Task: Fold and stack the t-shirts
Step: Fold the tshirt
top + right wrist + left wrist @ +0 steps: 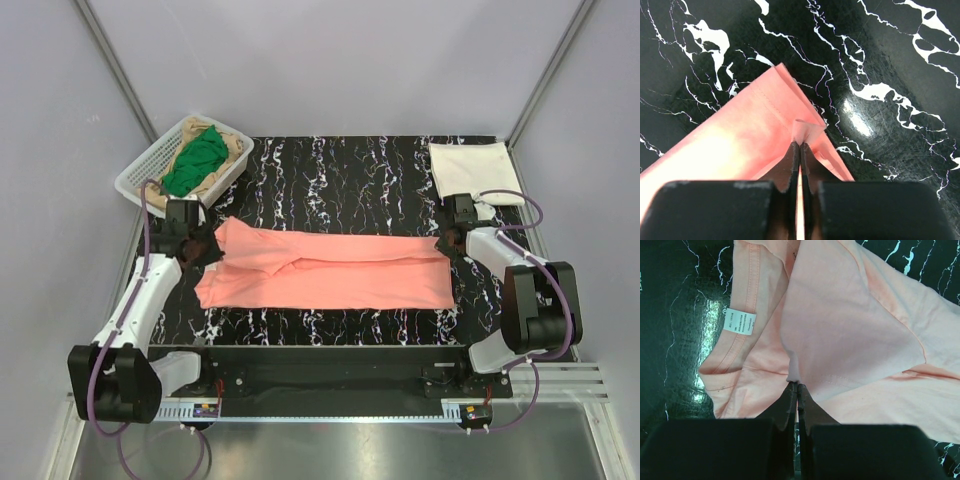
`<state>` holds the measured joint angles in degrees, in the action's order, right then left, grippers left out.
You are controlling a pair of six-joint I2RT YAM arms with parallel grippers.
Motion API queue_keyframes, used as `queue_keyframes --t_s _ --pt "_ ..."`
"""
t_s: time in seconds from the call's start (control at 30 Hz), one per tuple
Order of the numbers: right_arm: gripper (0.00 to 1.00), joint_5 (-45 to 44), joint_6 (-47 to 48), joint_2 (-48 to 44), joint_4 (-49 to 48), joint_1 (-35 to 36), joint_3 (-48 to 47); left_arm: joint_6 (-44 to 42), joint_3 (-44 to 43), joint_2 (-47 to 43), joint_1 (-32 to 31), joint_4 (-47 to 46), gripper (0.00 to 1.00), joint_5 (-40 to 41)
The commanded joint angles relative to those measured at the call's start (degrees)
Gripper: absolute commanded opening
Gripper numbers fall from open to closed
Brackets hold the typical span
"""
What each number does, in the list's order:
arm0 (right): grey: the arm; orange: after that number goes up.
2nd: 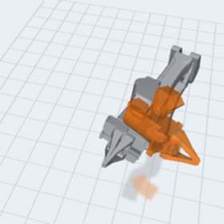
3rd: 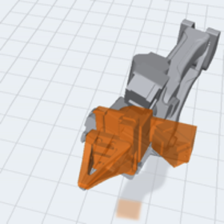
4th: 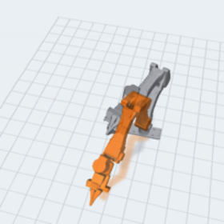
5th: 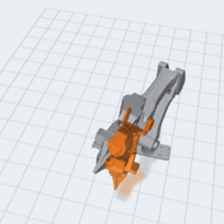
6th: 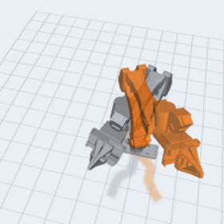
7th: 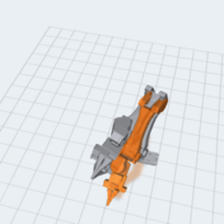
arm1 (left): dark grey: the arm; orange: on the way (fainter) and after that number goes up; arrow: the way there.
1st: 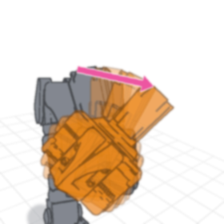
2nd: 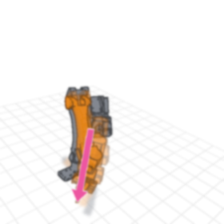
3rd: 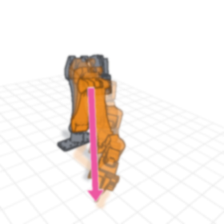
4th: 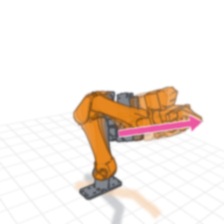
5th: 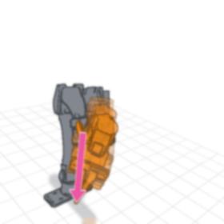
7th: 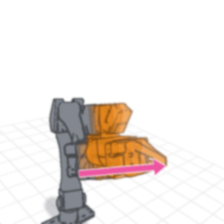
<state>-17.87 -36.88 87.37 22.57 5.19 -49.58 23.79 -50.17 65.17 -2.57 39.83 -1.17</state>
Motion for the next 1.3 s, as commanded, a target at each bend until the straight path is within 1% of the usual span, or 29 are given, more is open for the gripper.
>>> queue_keyframes --t_s 0.0,0.03,0.07,0.1,0.17,0.27,0.37,0.47,0.57,0.77,0.9,0.97,1.03,1.07,1.1,1.13,1.17,1.2,1.23,1.27 --pt "0.07 -0.50 -0.12 -0.45 -0.16 -0.18 0.01 -0.76 0.33 -1.36 0.37 -0.19 0.00 -0.14" --pt "0.10 -0.41 0.32 -0.54 -0.16 -0.18 -0.16 -0.68 1.38 -0.75 0.28 -0.63 0.00 -1.02" --pt "0.16 -0.15 0.58 -1.15 0.11 -0.18 -0.77 -0.50 1.74 -0.48 0.37 -0.81 0.00 -1.55" --pt "0.20 0.55 0.85 -1.59 0.89 -0.27 -1.30 -0.50 2.18 -0.13 0.28 -1.25 0.00 -2.16" --pt "0.25 2.30 1.20 -3.60 1.95 -0.18 -2.18 -0.50 2.89 0.57 0.37 -2.04 0.00 -3.31" --pt "0.25 5.02 0.67 -6.67 1.95 -0.18 -2.45 -0.59 3.15 1.02 0.28 -2.57 0.00 -3.23" --pt "0.18 6.61 0.15 -8.01 1.69 -0.18 -2.27 -0.50 3.50 1.45 0.28 -3.27 0.00 -3.75" --pt "0.15 8.20 0.41 -6.26 0.90 -0.18 -2.62 -0.59 3.41 2.16 0.28 -3.62 0.00 -4.28" --pt "0.15 8.64 0.23 -3.80 0.29 -0.18 -2.28 -0.94 3.41 2.25 0.28 -3.71 0.00 -4.02" --pt "0.14 6.71 -0.03 1.65 -2.35 -0.18 0.54 -1.90 4.03 2.42 0.28 -3.98 0.00 -1.91" --pt "0.16 5.39 0.76 2.28 -2.35 -0.18 -0.42 -2.17 4.21 2.60 0.28 -4.50 0.00 -0.94" --pt "0.18 6.43 2.25 0.44 -2.00 -0.18 -1.47 -1.73 3.86 2.60 0.28 -5.11 0.00 -0.94" --pt "0.22 9.15 4.44 -2.54 -3.05 0.08 -1.66 -1.21 3.24 2.69 0.28 -6.25 0.00 -1.64" --pt "0.24 14.47 5.23 -6.30 -6.71 0.52 -0.44 -0.59 2.89 2.69 0.28 -6.61 0.00 -1.82" --pt "0.34 17.40 5.94 -8.51 -9.44 0.96 0.70 -0.33 2.54 2.95 0.20 -6.96 0.00 -2.25" --pt "0.38 20.21 5.86 -10.71 -12.26 1.83 2.11 0.02 1.67 3.56 0.28 -7.40 0.00 -2.69" --pt "0.42 22.33 5.42 -14.47 -17.85 3.06 4.82 0.81 1.22 4.09 0.28 -7.66 0.00 -3.31" --pt "0.46 22.44 5.42 -15.82 -20.61 7.42 5.98 1.17 0.70 4.61 0.28 -7.93 0.00 -4.01" --pt "0.50 22.09 6.03 -16.70 -22.20 10.16 7.21 1.60 -0.53 5.75 0.28 -8.45 0.00 -5.23" --pt "0.52 20.78 6.73 -16.88 -27.09 12.63 7.31 2.39 -1.06 6.37 0.37 -8.72 0.00 -5.59"
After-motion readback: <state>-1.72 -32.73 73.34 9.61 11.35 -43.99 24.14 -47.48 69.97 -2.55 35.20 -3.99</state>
